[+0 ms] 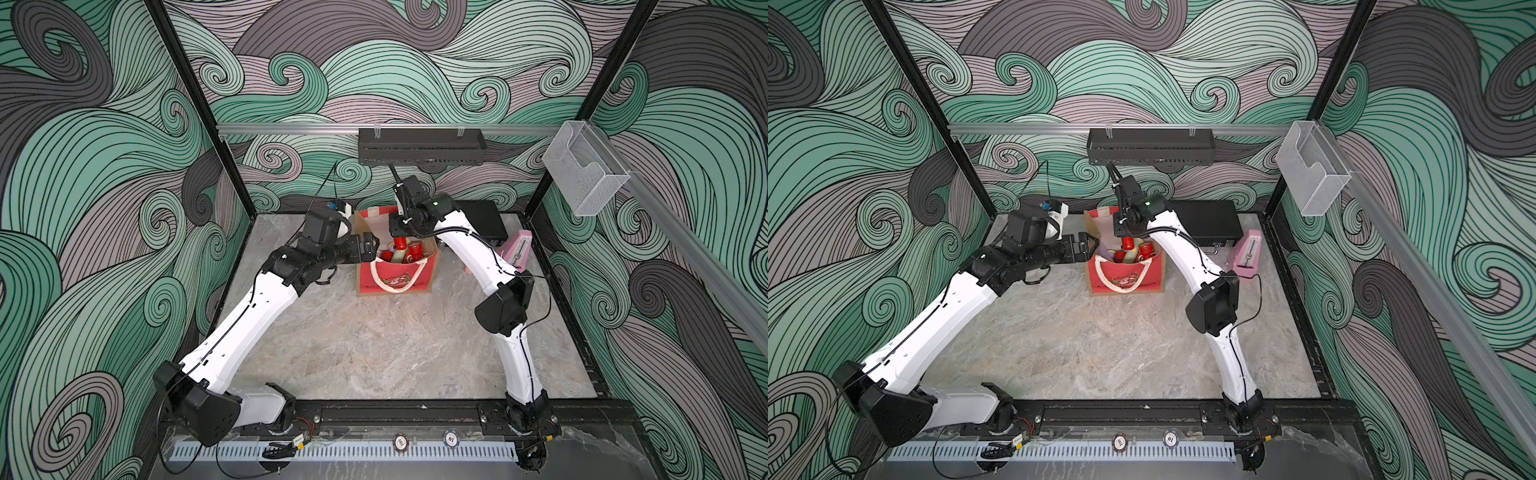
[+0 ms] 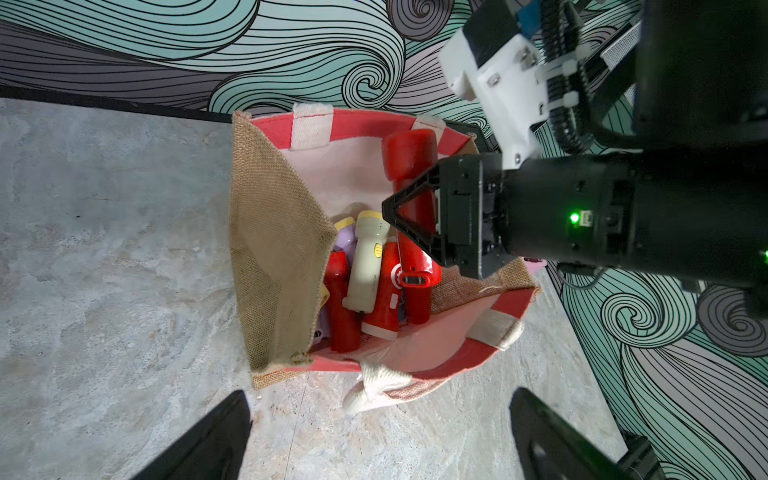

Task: Put the flashlights into the tote bags
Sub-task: Place the flashlight in the canvas bag.

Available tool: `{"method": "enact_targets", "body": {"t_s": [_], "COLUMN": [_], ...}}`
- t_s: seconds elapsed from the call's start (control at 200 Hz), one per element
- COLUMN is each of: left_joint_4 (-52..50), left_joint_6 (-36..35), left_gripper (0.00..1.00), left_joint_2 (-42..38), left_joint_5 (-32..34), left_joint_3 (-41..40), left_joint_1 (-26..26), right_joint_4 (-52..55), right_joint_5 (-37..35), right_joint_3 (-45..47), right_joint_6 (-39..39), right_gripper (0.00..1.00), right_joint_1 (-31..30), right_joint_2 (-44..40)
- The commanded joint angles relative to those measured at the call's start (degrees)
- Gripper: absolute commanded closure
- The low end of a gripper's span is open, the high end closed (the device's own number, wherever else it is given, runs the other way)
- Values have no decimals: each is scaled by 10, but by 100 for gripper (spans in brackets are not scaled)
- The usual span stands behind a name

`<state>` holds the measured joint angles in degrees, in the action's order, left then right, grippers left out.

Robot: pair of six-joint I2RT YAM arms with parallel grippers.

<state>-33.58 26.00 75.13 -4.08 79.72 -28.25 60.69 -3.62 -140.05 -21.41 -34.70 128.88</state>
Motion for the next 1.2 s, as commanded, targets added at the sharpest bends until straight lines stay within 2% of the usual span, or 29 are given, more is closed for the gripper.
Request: {"method": "enact_targets", "body": {"t_s": [0.0, 0.315, 0.645, 0.745, 0.885, 1.0, 1.196], "left_joint_4": [7, -17, -24, -25, -29, -30, -59], "left_joint_6": [-5, -1, 6, 6, 3, 2, -2], "left_gripper": [2, 1, 2, 1, 1, 1, 2], "left_joint_2": [4, -2, -45, -55, -70, -93, -133], "left_joint_5": [2, 17, 29, 30, 28, 27, 46], "left_joint_3": [21, 23, -10, -16, -23, -39, -66], "left_joint_1": [5, 8, 9, 10, 11, 11, 11], "right_joint_4": [2, 2, -4, -15, -20, -17, -5], "right_joint_5": [11, -8, -15, -20, -35, -54, -97], "right_joint_3": [-19, -22, -22, -22, -25, -19, -16], "right_joint_6": [9, 5, -12, -13, -15, -23, -18], "right_gripper": [100, 100, 66, 51, 35, 29, 24], "right_joint_1": [4, 4, 2, -3, -9, -13, -36], "right_joint_2": [16, 48, 34, 18, -2, -24, -69]}}
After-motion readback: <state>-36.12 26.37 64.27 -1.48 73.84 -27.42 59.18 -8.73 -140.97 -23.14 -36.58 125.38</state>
